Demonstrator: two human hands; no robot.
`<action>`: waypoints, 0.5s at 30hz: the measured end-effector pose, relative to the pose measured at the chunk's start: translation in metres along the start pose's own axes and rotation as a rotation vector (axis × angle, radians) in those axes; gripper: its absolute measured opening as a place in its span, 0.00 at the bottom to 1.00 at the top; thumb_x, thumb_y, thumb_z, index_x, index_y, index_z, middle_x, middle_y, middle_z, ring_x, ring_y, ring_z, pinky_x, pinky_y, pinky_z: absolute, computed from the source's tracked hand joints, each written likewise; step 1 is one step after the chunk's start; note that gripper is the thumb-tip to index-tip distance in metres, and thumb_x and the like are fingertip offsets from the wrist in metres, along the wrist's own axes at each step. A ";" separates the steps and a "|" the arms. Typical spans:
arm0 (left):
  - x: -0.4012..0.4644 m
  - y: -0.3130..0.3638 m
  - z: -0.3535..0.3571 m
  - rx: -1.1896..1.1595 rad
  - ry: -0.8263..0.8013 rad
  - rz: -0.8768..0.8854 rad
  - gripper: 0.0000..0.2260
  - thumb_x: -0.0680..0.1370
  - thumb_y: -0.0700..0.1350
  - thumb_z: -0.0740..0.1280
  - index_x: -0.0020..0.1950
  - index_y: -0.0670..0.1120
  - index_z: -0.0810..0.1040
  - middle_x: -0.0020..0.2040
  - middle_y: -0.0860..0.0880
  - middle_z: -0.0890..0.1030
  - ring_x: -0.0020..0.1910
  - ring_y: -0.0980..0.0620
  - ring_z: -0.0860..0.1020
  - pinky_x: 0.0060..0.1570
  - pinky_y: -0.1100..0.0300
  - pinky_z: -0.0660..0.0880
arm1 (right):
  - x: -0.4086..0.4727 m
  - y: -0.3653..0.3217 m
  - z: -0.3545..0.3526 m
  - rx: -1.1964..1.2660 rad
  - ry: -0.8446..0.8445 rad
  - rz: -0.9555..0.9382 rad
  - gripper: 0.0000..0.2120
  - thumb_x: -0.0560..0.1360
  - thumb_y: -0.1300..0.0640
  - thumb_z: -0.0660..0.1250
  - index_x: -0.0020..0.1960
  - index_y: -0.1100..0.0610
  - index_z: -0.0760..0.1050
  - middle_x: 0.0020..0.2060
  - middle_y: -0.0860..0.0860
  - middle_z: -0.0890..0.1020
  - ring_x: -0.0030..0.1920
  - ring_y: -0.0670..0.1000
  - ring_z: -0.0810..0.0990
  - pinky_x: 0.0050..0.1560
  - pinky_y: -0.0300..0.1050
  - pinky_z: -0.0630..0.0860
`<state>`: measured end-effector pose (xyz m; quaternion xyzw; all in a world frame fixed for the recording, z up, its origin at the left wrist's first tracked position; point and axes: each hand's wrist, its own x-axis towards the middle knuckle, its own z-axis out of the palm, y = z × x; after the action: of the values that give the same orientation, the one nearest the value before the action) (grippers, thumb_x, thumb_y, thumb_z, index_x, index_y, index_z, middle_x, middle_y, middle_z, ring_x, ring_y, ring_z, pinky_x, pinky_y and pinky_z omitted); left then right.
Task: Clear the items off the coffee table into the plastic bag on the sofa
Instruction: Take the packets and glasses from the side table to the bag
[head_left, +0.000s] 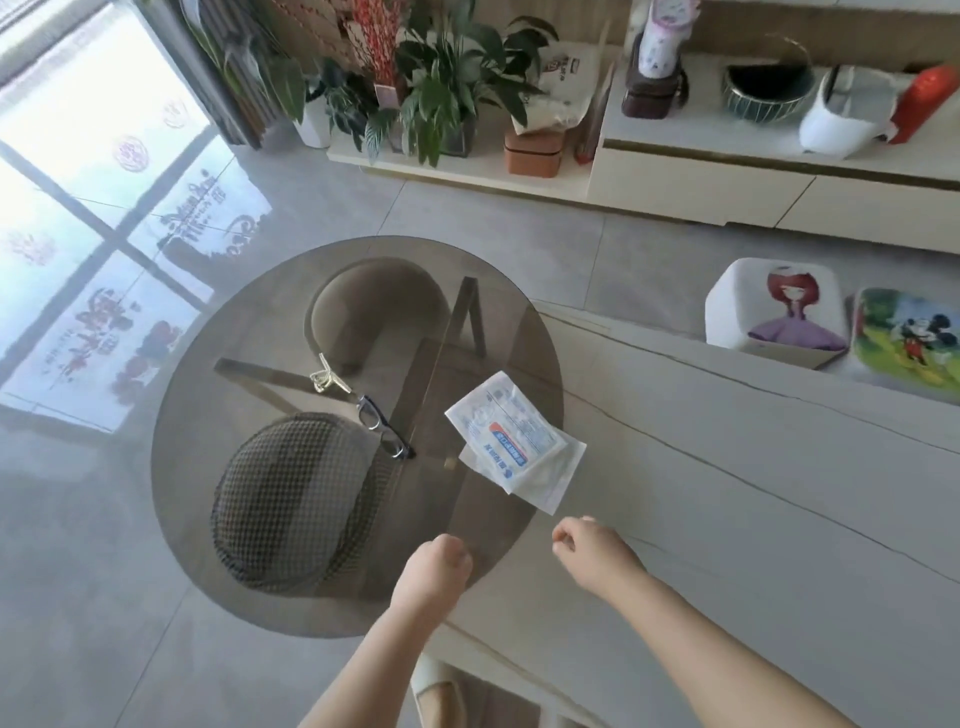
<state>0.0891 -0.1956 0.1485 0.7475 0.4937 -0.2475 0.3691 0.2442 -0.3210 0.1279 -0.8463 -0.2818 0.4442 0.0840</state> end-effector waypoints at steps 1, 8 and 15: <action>0.010 -0.003 -0.002 -0.014 0.016 -0.008 0.12 0.77 0.45 0.60 0.56 0.41 0.77 0.55 0.43 0.80 0.55 0.43 0.77 0.51 0.56 0.74 | 0.008 -0.006 0.003 -0.008 -0.003 -0.006 0.13 0.77 0.55 0.58 0.59 0.55 0.75 0.59 0.54 0.76 0.57 0.55 0.77 0.56 0.43 0.73; 0.122 -0.040 -0.025 -0.157 0.130 -0.104 0.18 0.78 0.48 0.61 0.68 0.47 0.70 0.61 0.44 0.72 0.58 0.46 0.75 0.57 0.57 0.72 | 0.110 -0.040 0.013 -0.103 0.113 0.035 0.17 0.78 0.52 0.58 0.66 0.55 0.68 0.65 0.53 0.70 0.64 0.55 0.70 0.61 0.46 0.71; 0.212 -0.043 -0.056 -0.093 0.392 -0.129 0.25 0.77 0.48 0.65 0.73 0.46 0.63 0.73 0.44 0.60 0.71 0.44 0.59 0.66 0.51 0.65 | 0.199 -0.057 0.024 -0.198 0.224 0.152 0.28 0.77 0.45 0.61 0.72 0.54 0.58 0.71 0.53 0.61 0.72 0.55 0.60 0.67 0.48 0.66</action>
<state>0.1325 -0.0226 0.0132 0.7305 0.6136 -0.0974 0.2837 0.2912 -0.1661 -0.0040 -0.9135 -0.2482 0.3224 -0.0027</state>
